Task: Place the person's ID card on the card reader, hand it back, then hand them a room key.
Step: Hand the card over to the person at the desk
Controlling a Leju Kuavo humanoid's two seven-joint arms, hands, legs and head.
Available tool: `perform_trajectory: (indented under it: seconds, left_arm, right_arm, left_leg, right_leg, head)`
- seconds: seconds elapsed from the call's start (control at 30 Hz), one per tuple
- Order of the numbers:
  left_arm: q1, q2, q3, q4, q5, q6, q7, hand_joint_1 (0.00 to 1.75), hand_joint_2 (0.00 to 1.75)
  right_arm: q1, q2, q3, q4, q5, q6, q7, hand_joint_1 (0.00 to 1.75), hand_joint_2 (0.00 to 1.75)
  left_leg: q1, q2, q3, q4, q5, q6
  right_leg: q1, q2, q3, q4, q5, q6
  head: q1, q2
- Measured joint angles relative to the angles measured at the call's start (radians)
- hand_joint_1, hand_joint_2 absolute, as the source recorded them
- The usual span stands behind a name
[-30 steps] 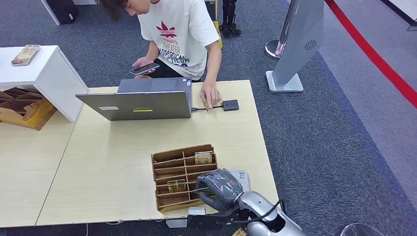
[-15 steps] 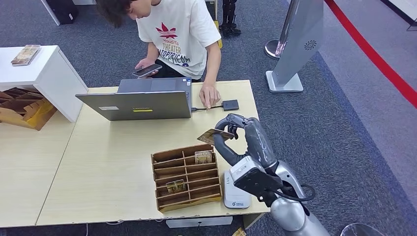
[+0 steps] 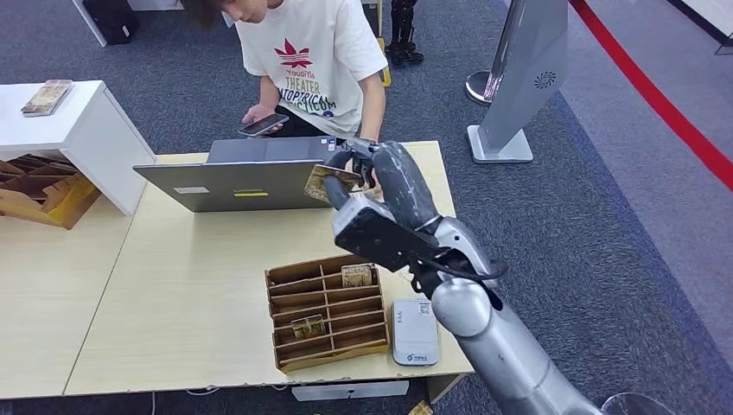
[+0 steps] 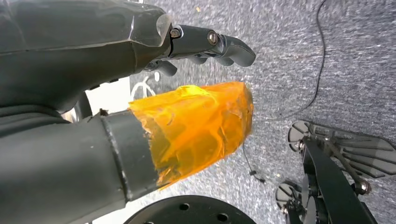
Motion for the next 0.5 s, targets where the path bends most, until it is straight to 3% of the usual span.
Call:
perform_trajectory:
  seconds: [0.27,0.5]
  left_arm:
    - [-0.02,0.002,-0.051,0.0,-0.06,-0.009,0.036,0.0,0.0]
    - [-0.033,0.002,-0.095,0.0,-0.097,-0.017,0.061,0.0,0.0]
  right_arm:
    - [-0.211,0.106,0.043,0.347,0.173,-0.06,0.067,1.75,1.75]
    - [-0.331,0.147,0.041,0.606,0.266,-0.119,0.126,1.75,1.75]
  left_leg:
    - [0.0,-0.001,0.0,0.0,0.001,0.0]
    - [0.0,-0.001,0.0,0.0,0.001,0.0]
  right_leg:
    - [0.0,0.0,0.0,0.0,0.0,0.0]
    - [0.0,0.0,0.0,0.0,0.001,0.0]
  head:
    - [0.0,0.0]
    - [0.0,0.0]
